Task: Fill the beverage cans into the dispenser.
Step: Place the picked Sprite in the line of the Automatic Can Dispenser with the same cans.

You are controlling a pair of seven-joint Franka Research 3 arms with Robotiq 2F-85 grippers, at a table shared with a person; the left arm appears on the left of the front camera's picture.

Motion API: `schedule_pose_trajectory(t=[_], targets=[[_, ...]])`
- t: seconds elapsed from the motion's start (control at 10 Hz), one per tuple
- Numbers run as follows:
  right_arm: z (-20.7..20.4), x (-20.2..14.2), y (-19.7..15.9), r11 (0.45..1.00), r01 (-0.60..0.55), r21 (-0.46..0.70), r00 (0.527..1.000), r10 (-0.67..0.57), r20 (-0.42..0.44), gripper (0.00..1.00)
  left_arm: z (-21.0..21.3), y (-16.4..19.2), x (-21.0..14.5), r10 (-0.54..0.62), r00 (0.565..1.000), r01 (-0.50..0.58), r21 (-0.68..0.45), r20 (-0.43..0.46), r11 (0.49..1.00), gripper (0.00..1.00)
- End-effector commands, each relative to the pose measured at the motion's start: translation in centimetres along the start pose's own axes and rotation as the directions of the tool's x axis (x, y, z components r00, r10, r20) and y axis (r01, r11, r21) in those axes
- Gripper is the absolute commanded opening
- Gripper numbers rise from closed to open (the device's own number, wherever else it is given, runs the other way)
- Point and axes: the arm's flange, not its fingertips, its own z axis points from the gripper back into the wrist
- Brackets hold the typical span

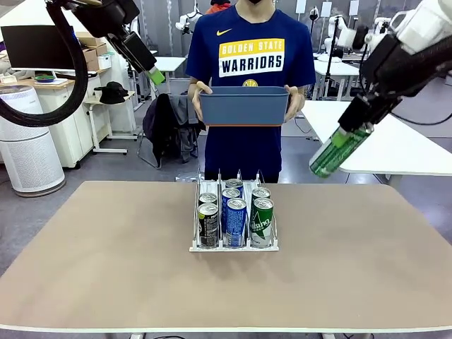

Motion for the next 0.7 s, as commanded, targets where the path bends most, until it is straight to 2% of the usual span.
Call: schedule_pose_trajectory(t=[0.0,0.1,0.2,0.6], targets=[[-1.31,-0.45,0.79,1.000,0.022,-0.003,1.000,-0.022,0.017,0.58,-0.06,0.09,-0.08,0.000,1.000,0.000,0.004,0.001,1.000,1.00],[-1.95,-0.88,0.58,0.999,-0.016,0.029,0.999,0.018,-0.037,0.58,-0.06,0.09,-0.08,0.000,1.000,0.000,0.004,0.001,1.000,1.00],[-1.01,-0.50,0.09,1.000,0.000,0.005,1.000,0.000,-0.012,0.58,-0.06,0.09,-0.08,0.000,1.000,0.000,0.004,0.001,1.000,1.00],[-1.01,-0.50,0.09,1.000,0.000,0.005,1.000,0.000,-0.012,0.58,-0.06,0.09,-0.08,0.000,1.000,0.000,0.004,0.001,1.000,1.00]])
